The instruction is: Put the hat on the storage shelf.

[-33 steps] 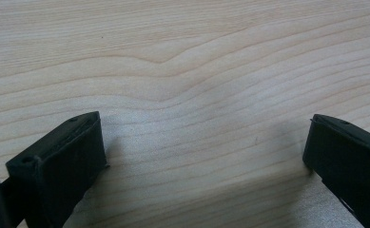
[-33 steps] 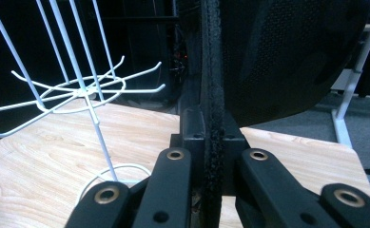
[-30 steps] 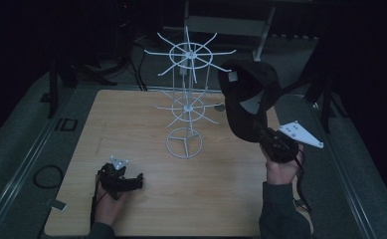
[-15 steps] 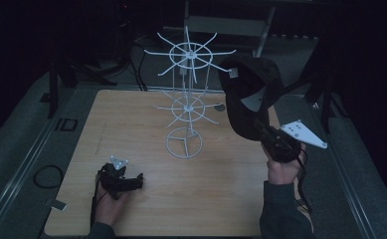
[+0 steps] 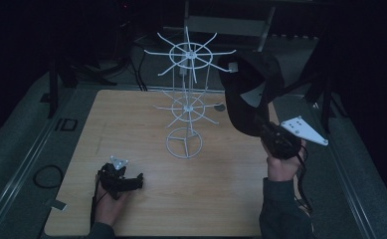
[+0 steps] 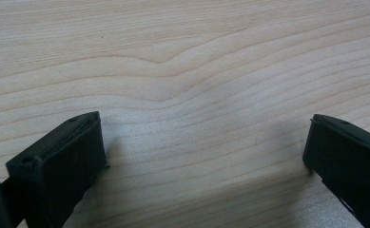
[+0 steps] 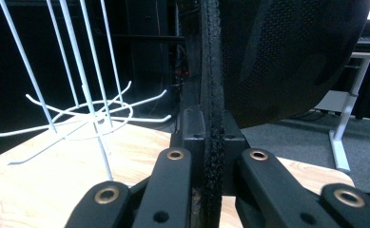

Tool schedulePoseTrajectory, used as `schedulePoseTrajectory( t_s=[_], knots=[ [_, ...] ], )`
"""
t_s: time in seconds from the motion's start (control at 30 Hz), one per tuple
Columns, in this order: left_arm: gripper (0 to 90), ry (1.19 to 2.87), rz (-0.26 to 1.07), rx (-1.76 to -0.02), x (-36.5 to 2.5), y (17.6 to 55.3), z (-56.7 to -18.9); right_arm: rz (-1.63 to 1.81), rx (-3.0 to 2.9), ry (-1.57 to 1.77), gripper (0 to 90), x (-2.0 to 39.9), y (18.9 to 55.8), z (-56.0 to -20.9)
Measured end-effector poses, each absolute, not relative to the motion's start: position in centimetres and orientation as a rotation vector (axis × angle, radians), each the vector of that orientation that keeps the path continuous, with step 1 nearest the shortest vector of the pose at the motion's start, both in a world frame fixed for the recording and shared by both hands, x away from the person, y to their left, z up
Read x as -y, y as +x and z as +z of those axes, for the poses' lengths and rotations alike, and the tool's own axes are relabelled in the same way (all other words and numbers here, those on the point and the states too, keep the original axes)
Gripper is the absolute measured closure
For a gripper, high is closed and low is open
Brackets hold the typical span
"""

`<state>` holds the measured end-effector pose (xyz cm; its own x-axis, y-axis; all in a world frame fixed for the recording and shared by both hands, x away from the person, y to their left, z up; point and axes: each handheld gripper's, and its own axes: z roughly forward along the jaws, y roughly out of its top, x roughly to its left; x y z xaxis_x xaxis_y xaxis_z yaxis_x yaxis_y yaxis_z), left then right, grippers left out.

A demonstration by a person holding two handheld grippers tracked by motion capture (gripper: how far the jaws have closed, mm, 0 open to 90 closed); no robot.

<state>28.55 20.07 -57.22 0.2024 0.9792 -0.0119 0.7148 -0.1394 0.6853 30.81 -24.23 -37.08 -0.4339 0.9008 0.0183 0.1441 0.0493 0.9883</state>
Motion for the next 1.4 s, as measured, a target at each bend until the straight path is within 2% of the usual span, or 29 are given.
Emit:
schedulePoseTrajectory(
  t_s=[0.5, 1.4],
  knots=[
    [0.2, 1.92, 0.61, -1.571, -20.1, 28.6, -57.2, 1.456, -1.642, 1.04, 86.4, 23.7, 31.6, -36.4],
    [0.2, 1.922, 0.61, -1.571, -20.1, 28.6, -57.2, 1.449, -1.602, 0.973, 86.4, 23.7, 29.4, -36.1]
  ],
)
